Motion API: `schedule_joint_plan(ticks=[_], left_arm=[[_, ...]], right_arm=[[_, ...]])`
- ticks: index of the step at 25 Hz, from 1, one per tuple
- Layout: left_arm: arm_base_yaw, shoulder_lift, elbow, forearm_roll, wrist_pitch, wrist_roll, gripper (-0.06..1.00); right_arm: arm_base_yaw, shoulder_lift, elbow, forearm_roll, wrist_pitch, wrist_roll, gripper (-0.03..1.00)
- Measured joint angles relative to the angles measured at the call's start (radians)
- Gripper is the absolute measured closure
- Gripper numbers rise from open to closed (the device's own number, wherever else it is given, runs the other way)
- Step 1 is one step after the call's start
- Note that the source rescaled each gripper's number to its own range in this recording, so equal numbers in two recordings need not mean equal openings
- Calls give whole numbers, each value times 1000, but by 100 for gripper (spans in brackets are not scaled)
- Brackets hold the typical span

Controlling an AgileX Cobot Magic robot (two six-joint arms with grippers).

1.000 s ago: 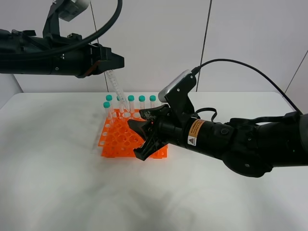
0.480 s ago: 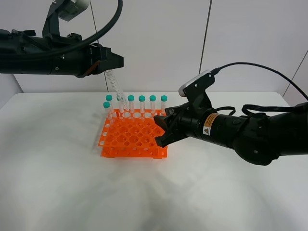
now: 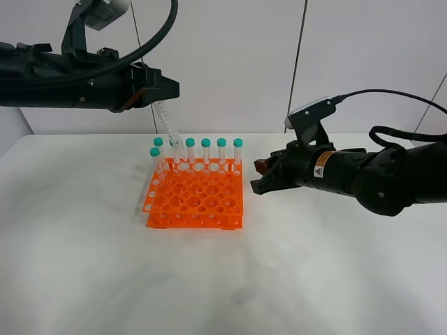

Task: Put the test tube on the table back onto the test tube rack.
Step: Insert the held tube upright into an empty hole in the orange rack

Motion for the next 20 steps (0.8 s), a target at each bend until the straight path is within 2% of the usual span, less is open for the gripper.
schedule_joint_plan(ticks=[5,8,11,20], left_arm=[[0,0,0,0,3,0,94],[0,0,0,0,6,0,94],[0,0,0,0,15,0,94],[0,0,0,0,21,0,94]], right_arm=[[-93,0,-1,79,36,0,26],[-161,0,-20,133,98,0,26],[-225,0,-58,141,160,0,26],[-323,0,-137,142,296,0,26]])
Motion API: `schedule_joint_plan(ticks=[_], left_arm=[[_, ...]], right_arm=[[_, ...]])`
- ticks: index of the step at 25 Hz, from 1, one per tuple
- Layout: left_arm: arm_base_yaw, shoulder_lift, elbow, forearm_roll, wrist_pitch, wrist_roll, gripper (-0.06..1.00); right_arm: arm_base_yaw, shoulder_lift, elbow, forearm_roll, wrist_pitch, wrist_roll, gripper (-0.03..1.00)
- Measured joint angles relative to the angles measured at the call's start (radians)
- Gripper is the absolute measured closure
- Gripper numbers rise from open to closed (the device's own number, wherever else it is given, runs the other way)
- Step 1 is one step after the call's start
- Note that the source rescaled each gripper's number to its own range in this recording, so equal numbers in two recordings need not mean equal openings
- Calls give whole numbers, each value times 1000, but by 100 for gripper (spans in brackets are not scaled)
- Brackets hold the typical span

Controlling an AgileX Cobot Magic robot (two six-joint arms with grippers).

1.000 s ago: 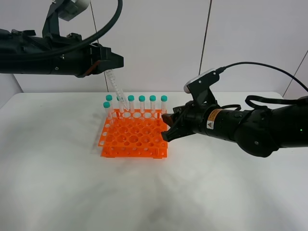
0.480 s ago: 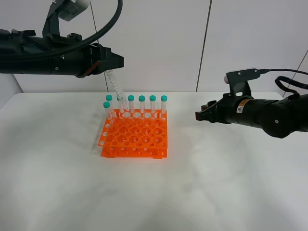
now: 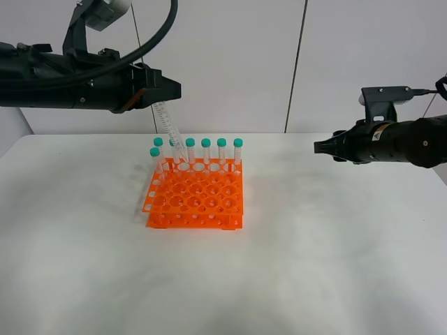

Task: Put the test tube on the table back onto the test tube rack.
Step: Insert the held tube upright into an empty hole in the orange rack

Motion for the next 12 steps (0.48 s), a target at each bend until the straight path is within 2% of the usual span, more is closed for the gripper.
schedule_joint_plan(ticks=[6,12], left_arm=[[0,0,0,0,1,0,94],[0,0,0,-1,1,0,94]], right_arm=[[-105,0,-14,14,95,0,26],[-171,0,-15,14,123,0,26]])
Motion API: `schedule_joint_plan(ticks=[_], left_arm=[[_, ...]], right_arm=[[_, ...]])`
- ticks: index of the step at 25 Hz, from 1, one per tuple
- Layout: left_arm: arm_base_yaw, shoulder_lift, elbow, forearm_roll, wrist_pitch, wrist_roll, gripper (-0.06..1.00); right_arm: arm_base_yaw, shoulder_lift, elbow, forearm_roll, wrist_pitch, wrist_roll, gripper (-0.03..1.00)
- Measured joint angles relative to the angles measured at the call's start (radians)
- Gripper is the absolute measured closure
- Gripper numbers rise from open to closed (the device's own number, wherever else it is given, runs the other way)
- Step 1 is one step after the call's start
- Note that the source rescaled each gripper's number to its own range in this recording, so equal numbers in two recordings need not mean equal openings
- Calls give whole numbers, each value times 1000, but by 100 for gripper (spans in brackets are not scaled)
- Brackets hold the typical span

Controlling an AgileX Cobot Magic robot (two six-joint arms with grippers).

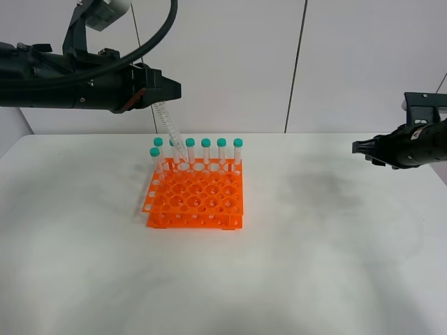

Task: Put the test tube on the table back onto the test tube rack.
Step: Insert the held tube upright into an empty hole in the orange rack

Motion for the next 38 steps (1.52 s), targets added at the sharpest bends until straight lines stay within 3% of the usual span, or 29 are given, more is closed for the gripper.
schedule_joint_plan(ticks=[17,24,31,38], left_arm=[[0,0,0,0,0,0,94],[0,0,0,0,0,0,94],[0,0,0,0,0,0,94],[0,0,0,0,0,0,94]], right_arm=[[-30,-6,0,-3,93,-4,26],[-30,-211,0,-3,131,-16,26],[-30,-501,0,53,284,-72,26],[-30,-778,0,60,560,-109,26]])
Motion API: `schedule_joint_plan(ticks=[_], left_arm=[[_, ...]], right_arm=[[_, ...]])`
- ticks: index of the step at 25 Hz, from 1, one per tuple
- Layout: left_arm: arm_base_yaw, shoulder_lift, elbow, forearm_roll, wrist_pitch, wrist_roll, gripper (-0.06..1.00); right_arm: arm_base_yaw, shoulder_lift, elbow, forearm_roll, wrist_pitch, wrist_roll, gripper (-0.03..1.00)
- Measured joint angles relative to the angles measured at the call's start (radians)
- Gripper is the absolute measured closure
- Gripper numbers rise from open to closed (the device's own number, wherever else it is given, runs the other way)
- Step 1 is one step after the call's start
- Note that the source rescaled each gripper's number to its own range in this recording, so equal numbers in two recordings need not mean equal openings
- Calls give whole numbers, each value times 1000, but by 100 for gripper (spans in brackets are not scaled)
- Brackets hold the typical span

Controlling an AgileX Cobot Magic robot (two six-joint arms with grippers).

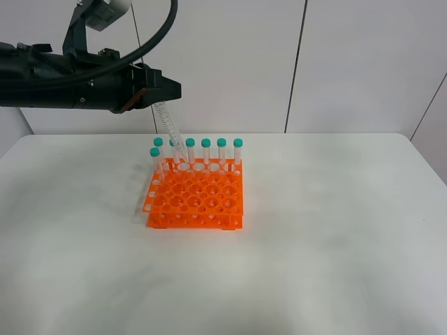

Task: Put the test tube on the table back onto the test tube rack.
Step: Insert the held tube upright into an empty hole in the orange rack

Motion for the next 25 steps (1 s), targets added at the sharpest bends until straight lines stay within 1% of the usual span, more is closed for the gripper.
schedule_joint_plan(ticks=[4,10,12,21,25], left_arm=[[0,0,0,0,0,0,94],[0,0,0,0,0,0,94],[0,0,0,0,0,0,94],[0,0,0,0,-1,0,94],[0,0,0,0,-1,3,94]], right_arm=[[0,-140,0,15,103,0,26],[0,-316,0,21,310,0,26],[0,-366,0,21,363,0,26],[0,-532,0,18,527,0,26],[0,-594,1,18,561,0,26]])
